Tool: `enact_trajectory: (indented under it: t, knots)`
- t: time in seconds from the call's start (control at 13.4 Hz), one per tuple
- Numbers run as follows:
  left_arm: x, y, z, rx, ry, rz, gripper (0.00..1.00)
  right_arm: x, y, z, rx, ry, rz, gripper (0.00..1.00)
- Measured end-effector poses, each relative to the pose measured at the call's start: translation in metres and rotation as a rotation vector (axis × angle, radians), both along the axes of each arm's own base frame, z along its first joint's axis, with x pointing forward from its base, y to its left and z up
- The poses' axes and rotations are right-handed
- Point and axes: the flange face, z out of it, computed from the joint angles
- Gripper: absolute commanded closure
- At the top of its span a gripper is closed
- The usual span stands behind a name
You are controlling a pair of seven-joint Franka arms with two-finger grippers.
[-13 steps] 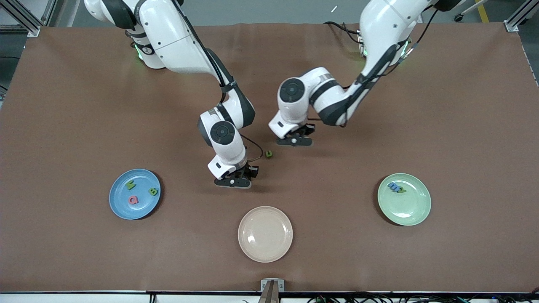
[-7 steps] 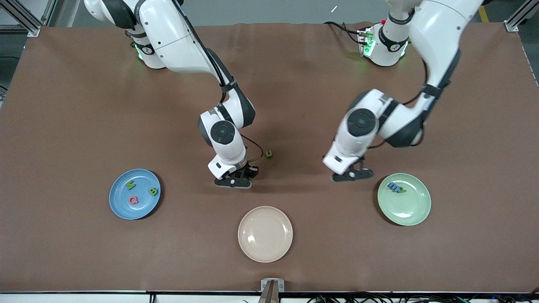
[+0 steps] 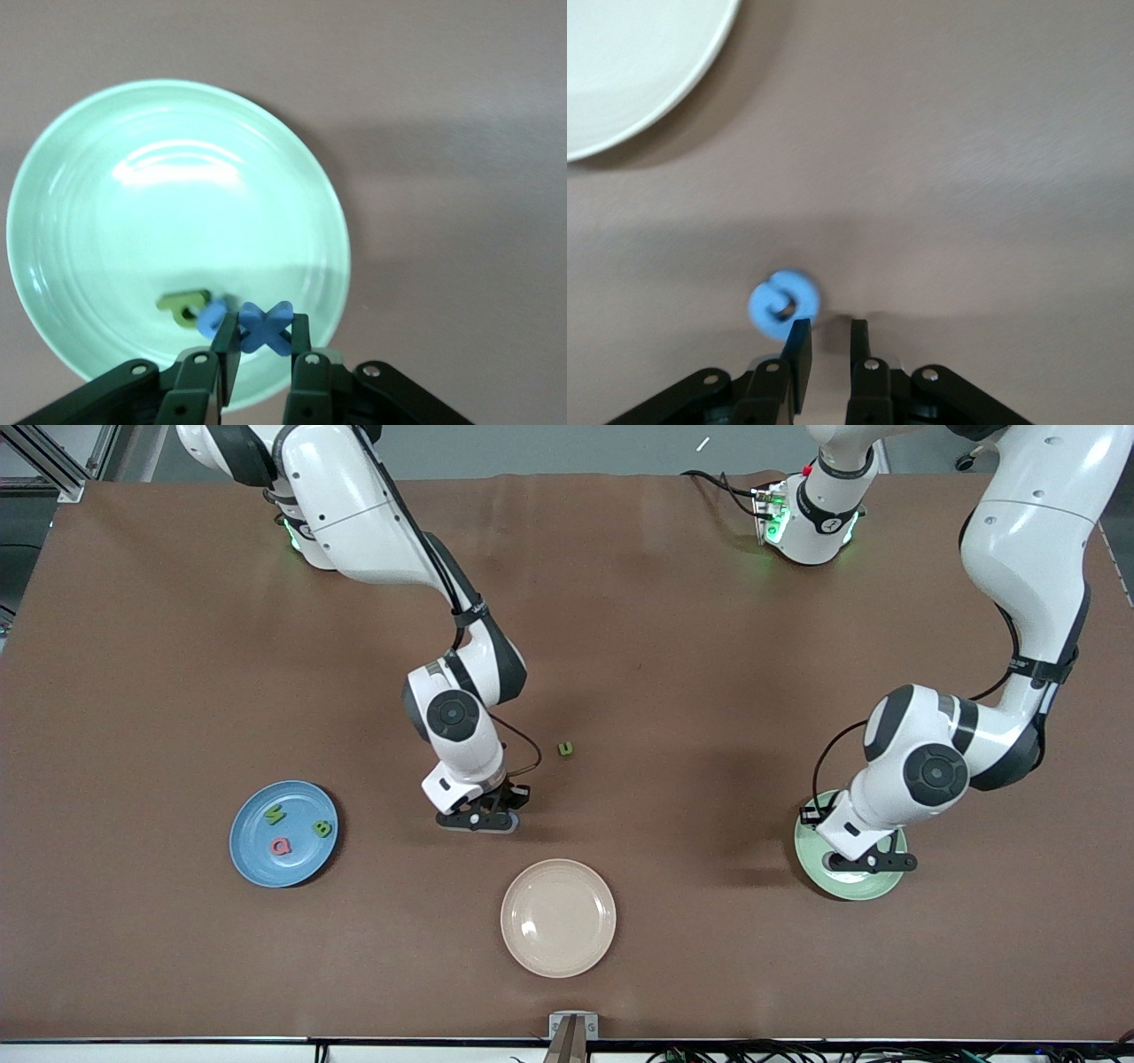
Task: Sort uppercase to blue plate, lowercase to green plate
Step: 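Grasp the blue C with the right gripper while the left gripper reaches n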
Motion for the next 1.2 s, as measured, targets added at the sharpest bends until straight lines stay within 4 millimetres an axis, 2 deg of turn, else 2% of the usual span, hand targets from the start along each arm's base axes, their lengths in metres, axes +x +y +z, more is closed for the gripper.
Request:
enact_trajectory:
  t: [0.07,0.15,0.3,0.45,0.52,0.6,0.75,0.97,1.2]
  knots:
    - [0.005,0.01,-0.005,0.004,0.002,-0.004,0.0,0.003,-0.003,0.002,0.001,0.0,-0.002,0.46]
    - [0.008,0.021,-0.009,0.011,0.004,-0.008,0.0,0.003,-0.002,0.002,0.003,-0.002,-0.001,0.37]
    - [0.012,0.031,-0.008,0.016,0.0,-0.048,0.0,0.003,0.005,0.006,0.019,-0.023,0.007,0.26]
    - [0.014,0.025,0.009,0.024,0.01,-0.121,0.0,0.004,0.012,0.012,0.04,-0.059,0.014,0.26]
    - [0.012,0.013,0.023,0.028,0.019,-0.147,0.0,0.004,0.014,0.011,0.044,-0.066,0.017,0.26]
    - [0.007,-0.009,0.038,0.026,0.025,-0.177,0.0,0.004,0.015,0.006,0.044,-0.071,0.02,0.26]
    - [-0.008,-0.062,0.063,0.016,0.039,-0.246,0.01,0.002,0.017,-0.007,0.045,-0.085,0.031,0.27]
    - [-0.032,-0.128,0.067,-0.006,0.051,-0.269,0.02,-0.003,0.022,-0.023,0.04,-0.097,0.051,0.37]
    - [-0.058,-0.189,0.062,-0.009,0.058,-0.159,0.03,-0.002,0.025,-0.02,0.041,-0.103,0.073,0.59]
